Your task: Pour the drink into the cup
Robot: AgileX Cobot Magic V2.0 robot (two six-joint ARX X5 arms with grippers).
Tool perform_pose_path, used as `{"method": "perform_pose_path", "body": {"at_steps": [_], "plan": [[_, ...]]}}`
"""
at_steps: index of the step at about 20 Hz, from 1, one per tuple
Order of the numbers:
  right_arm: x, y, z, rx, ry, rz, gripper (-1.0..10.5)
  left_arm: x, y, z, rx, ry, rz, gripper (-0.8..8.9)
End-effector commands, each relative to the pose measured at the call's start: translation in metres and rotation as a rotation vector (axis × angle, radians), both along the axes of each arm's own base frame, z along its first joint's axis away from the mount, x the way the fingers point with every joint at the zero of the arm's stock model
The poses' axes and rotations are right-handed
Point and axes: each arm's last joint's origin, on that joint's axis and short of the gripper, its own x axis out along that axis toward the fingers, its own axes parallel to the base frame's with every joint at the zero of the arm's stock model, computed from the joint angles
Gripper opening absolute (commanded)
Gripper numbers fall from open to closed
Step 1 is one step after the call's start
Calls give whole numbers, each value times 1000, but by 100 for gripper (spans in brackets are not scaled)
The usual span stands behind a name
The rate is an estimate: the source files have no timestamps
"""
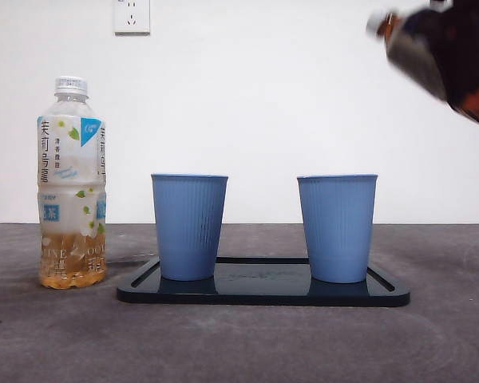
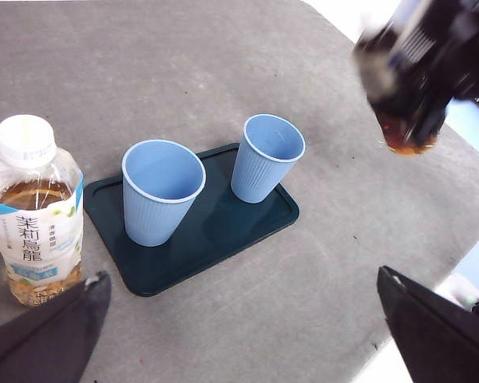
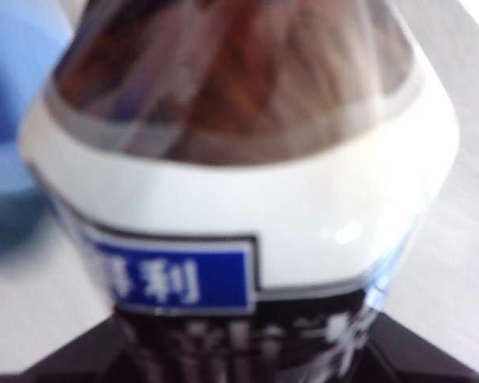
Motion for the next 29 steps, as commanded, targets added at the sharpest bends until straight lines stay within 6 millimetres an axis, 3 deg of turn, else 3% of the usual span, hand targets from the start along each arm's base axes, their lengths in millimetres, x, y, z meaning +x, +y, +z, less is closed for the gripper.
{"method": "perform_pose_path", "body": {"at_steps": [1,4,8,12,15,29], "plan": [[-8,-11,13,205,-159,-35,166,-1,0,6,10,-38,-12,527],[-16,-26,-5,360,-327,-50,166,-1,0,6,15,-44,-15,528],[-14,-30,-49,533,-468,-44,166,0,0,5,18,-42,-11,527],[-10,-30,-103,603,-537,-43,166,0,1,4,52,-32,44,527],[-7,-33,-127,611,-550,-65,166,-1,2,2,63,-11,49,527],[23,-41,-160,621,-540,-88,166,-1,2,1,63,0,51,527]]}}
